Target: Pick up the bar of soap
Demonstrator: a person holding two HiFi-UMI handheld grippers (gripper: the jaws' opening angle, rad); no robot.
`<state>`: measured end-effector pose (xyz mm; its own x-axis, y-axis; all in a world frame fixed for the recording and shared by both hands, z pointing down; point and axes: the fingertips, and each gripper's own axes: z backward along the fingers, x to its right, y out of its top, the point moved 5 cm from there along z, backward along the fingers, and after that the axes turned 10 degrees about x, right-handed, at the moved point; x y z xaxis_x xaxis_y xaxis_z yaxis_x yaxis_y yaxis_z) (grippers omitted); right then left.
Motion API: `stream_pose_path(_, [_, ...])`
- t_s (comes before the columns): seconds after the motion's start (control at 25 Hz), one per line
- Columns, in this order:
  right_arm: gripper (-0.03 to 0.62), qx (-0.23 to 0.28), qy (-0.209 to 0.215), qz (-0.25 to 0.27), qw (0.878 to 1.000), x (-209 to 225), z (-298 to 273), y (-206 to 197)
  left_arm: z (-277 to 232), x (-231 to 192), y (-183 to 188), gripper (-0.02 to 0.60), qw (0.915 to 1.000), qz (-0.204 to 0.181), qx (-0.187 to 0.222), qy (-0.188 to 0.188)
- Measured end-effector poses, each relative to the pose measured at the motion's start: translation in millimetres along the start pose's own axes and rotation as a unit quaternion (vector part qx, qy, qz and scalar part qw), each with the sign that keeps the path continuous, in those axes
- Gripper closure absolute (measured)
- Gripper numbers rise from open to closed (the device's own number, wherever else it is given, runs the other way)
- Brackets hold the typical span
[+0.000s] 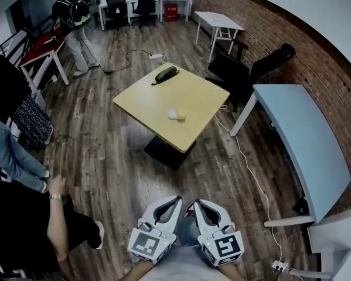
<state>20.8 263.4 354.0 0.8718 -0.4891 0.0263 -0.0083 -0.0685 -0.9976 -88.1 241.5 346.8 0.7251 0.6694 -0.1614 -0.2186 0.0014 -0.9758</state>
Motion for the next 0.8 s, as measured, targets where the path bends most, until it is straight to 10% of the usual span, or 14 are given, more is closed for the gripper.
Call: stream_pose_path(0.8, [0.591,-0.007,0.013,-0.021,1.000,130.4,-115.9,-3.6,-152.8,-68.5,-28.2,0.577,0.9991,0.006,-0.037,0.017])
